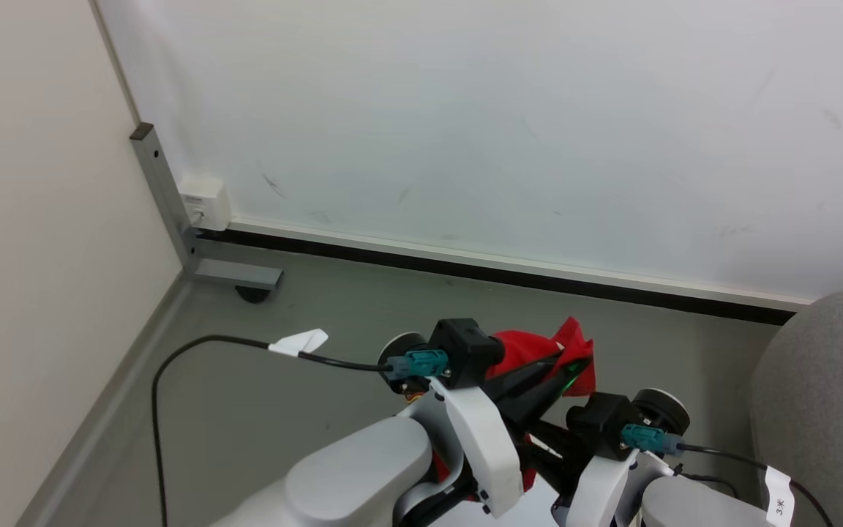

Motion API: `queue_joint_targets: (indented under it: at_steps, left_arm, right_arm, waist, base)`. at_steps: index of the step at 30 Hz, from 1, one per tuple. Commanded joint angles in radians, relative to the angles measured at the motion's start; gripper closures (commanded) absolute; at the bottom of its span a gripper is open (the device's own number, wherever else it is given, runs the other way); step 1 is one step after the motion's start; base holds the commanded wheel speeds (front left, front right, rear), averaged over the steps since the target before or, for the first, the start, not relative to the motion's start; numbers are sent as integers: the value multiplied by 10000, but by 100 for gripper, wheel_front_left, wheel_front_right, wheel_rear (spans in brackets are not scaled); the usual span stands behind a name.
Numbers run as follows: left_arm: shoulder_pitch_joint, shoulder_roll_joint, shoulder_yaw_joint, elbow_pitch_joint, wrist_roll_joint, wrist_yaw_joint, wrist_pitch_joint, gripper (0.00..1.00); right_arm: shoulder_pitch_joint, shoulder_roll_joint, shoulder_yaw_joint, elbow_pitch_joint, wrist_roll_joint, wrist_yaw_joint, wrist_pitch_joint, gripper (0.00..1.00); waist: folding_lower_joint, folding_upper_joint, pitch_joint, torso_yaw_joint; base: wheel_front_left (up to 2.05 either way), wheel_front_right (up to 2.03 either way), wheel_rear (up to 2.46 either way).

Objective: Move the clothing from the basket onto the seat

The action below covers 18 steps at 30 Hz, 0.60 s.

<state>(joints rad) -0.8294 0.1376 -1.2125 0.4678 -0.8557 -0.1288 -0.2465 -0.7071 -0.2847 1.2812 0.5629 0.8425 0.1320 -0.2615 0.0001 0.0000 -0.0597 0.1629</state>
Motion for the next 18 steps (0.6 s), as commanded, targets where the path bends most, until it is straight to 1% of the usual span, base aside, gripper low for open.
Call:
queue_joint_targets:
  at_steps: [1, 9, 14, 17, 18]
  left_arm:
    - [-32, 60, 25, 53, -127, -22, -47, 100]
    - [153, 236, 230, 317, -181, 3, -107, 100]
    - [236, 315, 424, 409, -191, 46, -157, 100]
    - [338, 358, 587, 432, -160, 149, -176, 100]
    - [370, 360, 636, 436, -158, 161, -182, 97]
  right_arm:
    - [22, -85, -105, -63, 72, -26, -46, 100]
    - [423, -469, -796, -426, -69, -26, -48, 100]
    - [802, -729, -1530, -814, -343, -26, -43, 100]
    - [1065, -896, -2006, -1118, -590, -26, -43, 100]
    - [1162, -931, -2209, -1238, -669, -26, -43, 100]
  waist:
    - [-1, 0, 29, -67]
    - [-1, 0, 83, -419]
    - [-1, 0, 82, -700]
    - [-1, 0, 89, -900]
    - [-1, 0, 93, -973]
  base:
    - [0, 0, 0]
    - [0, 0, 0]
    - [0, 0, 0]
    - [0, 0, 0]
    - [0, 0, 0]
